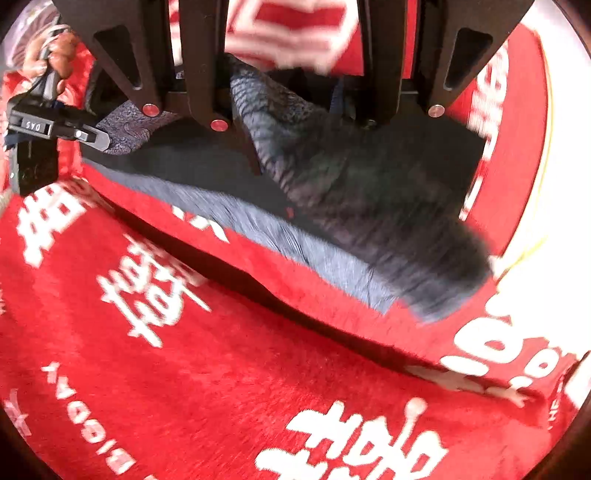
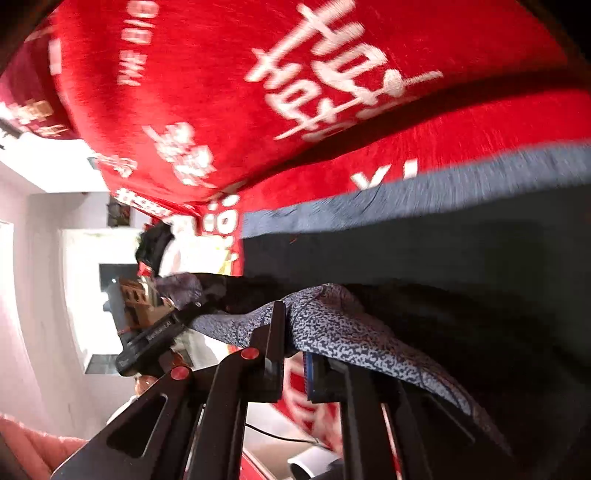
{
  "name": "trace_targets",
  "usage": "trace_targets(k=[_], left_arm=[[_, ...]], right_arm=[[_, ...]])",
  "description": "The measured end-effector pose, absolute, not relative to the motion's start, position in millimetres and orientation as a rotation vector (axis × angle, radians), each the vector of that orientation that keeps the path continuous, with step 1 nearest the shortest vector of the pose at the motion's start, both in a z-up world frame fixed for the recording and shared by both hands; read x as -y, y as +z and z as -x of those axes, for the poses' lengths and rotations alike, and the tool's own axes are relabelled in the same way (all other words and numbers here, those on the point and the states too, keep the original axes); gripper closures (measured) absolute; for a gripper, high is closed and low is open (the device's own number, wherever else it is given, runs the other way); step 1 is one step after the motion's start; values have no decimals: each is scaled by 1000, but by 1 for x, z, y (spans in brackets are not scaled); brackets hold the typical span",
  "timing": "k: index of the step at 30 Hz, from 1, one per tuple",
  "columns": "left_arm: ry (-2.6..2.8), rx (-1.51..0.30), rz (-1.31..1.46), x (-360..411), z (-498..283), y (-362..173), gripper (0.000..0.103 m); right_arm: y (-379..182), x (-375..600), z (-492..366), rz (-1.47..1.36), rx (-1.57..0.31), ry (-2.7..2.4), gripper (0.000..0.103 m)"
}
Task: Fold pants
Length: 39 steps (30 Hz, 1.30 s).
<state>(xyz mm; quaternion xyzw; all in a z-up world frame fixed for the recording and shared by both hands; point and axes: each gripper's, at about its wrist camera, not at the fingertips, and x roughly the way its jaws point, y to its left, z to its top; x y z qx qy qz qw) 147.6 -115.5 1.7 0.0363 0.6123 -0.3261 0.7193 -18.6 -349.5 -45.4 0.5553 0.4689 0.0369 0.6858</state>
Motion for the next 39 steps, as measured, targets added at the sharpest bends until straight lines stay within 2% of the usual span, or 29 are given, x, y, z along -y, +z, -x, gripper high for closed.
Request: trace_targets(k=[3, 5, 8, 10, 11, 12, 13, 15, 18, 19, 20, 23, 24, 25, 31, 33, 34, 39], left_arm=[[-623, -1336, -140, 134, -169, -32, 40], [-591, -1333, -147, 141, -178, -48, 35], [-544, -1327, -148, 145, -184, -45, 34], [-515, -1287, -150, 138, -181, -27, 34], [-510, -1256, -158, 133, -178, -14, 34], [-506, -1240, -160, 127, -175, -4, 34], [-497, -1228, -154, 120, -172, 7, 34], [-475, -1218, -177, 112, -167, 18, 18], [-488, -1214, -265, 123, -160, 9, 18], [-485, -1226, -289, 130, -159, 1, 18], [-486, -1242, -304, 137, -157, -10, 18], [-439, -1277, -393, 163, -155, -52, 18], [-418, -1283, -423, 167, -155, -61, 18], [-409, -1261, -439, 169, -152, -63, 18], [-443, -1271, -533, 168, -119, -44, 18], [-473, -1273, -554, 169, -102, -35, 18], [-496, -1274, -564, 171, -90, -30, 18], [-654, -1309, -612, 193, -32, -19, 18]], right_arm=[[-88, 371, -13, -1248, -1138, 50, 92], [-116, 379, -22, -1258, -1186, 16, 91], [-131, 384, -25, -1289, -1199, -7, 89], [-120, 383, -24, -1266, -1202, -10, 67], [-109, 381, -25, -1225, -1200, -3, 41], [-97, 377, -24, -1187, -1186, 16, 25], [-81, 373, -24, -1137, -1172, 18, 23], [-56, 363, -21, -1063, -1144, 37, 23], [-50, 349, -21, -1042, -1151, 113, 27], [-55, 343, -26, -1016, -1176, 134, 35], [-60, 337, -32, -984, -1205, 130, 38], [-92, 336, -45, -922, -1292, 64, 41], [-102, 341, -46, -902, -1305, 27, 51], [-105, 347, -44, -905, -1290, 9, 53], [-80, 372, -3, -970, -1201, -75, 50], [-70, 381, 21, -992, -1176, -106, 38], [-64, 383, 35, -1009, -1163, -125, 36], [-36, 373, 100, -1051, -1128, -204, 35]])
